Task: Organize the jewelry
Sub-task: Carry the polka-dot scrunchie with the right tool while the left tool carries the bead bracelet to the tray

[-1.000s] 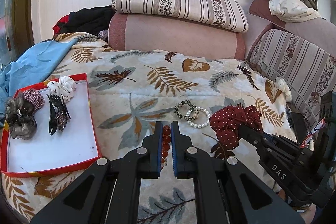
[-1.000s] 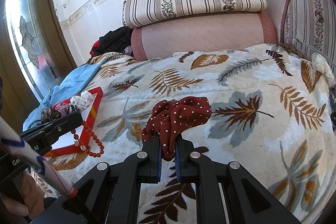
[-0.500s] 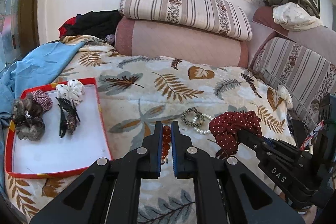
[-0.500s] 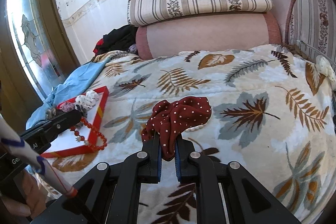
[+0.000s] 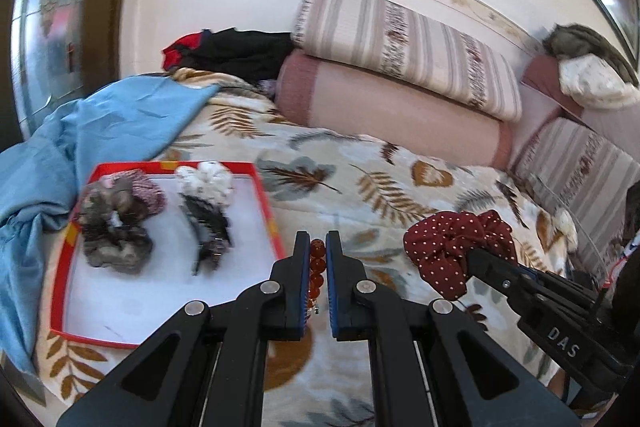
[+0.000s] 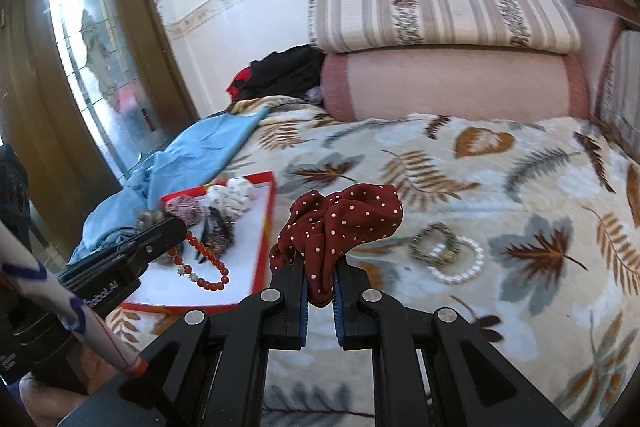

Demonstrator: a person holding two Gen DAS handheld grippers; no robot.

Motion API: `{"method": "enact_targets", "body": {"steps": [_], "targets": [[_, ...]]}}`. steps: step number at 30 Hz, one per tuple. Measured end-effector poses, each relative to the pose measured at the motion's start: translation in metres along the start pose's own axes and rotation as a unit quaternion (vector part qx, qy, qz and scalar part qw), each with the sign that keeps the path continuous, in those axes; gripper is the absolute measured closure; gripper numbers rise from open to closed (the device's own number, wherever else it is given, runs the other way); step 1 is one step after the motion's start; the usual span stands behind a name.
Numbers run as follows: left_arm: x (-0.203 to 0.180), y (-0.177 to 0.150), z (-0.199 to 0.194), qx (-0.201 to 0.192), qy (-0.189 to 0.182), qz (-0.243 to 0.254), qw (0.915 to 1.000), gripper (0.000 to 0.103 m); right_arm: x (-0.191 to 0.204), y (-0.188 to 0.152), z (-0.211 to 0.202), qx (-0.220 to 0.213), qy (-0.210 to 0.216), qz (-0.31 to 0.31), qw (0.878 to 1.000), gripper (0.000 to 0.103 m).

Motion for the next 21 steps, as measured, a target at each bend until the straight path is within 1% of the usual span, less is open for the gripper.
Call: {"method": "enact_targets", "body": {"steps": [5,12,17,21], "targets": [[0.037,0.003,-0.004,-0.006,0.021,-0.029,0.9993,0.096,0.035,0.004,0.013,0.010,0.021,-0.020,1.000,0.092],[0.085,-0.004,-0.002,-0.002,0.049,-0.063,0.9968,0.096,0.085,0.004,0.037,0.028,0.049,-0.044,0.997,0.092],[0.115,-0.016,0.004,0.006,0.065,-0.085,0.9942,0.096,0.108,-0.003,0.057,0.047,0.058,-0.058,0.996,0.092],[0.130,-0.023,0.010,0.012,0.072,-0.096,0.9926,0.096,0.119,-0.009,0.071,0.059,0.062,-0.067,0.994,0.092]]}}
Point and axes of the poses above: each gripper's, at about its wrist camera, not at the fingertips, and z roughly the way its jaws point, x to its left, y to its top, the point moved 10 cm from there along z, roughly the way its jaws point, and after that the axes turned 6 degrees about z, right-handed, at the moved point
